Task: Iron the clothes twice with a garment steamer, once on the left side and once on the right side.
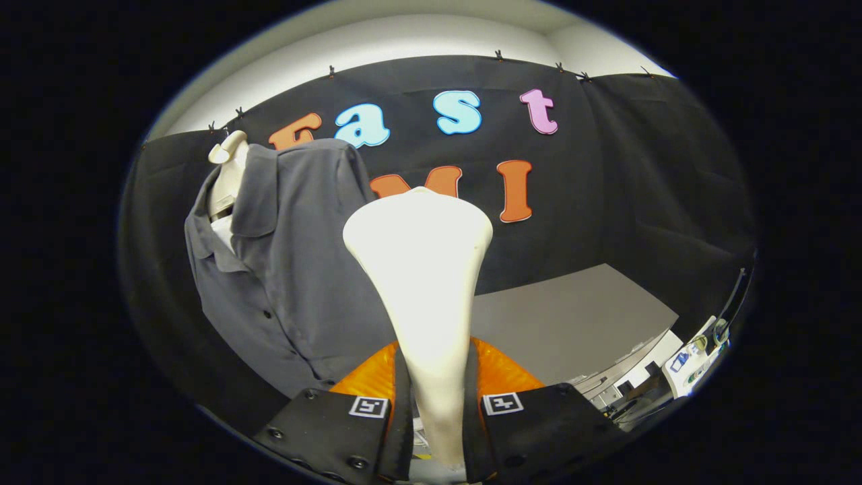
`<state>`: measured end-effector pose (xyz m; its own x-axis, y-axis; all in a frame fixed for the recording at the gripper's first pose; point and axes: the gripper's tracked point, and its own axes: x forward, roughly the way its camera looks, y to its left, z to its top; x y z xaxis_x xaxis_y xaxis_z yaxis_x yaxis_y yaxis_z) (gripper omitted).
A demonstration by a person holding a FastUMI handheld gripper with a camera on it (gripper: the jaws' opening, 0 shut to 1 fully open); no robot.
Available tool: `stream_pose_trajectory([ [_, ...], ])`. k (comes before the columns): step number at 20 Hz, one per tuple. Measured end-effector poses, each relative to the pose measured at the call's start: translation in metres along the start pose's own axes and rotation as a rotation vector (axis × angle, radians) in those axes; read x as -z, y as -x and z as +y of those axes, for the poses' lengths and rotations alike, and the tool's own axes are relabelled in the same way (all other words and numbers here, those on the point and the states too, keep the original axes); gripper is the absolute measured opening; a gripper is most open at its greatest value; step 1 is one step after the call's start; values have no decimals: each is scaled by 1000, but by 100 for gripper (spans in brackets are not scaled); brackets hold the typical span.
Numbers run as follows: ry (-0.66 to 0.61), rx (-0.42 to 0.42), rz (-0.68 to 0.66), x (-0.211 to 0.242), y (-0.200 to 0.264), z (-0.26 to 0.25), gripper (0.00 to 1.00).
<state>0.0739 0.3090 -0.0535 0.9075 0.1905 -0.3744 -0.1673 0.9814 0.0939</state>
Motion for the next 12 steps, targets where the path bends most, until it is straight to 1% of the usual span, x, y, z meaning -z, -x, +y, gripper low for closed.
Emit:
stream_pose_trajectory([
  [5, 38, -44, -3, 1, -4, 55, 37],
  [9, 63, -78, 10, 1, -18, 92, 37],
  [12, 80, -83, 19, 2, -32, 110, 37],
])
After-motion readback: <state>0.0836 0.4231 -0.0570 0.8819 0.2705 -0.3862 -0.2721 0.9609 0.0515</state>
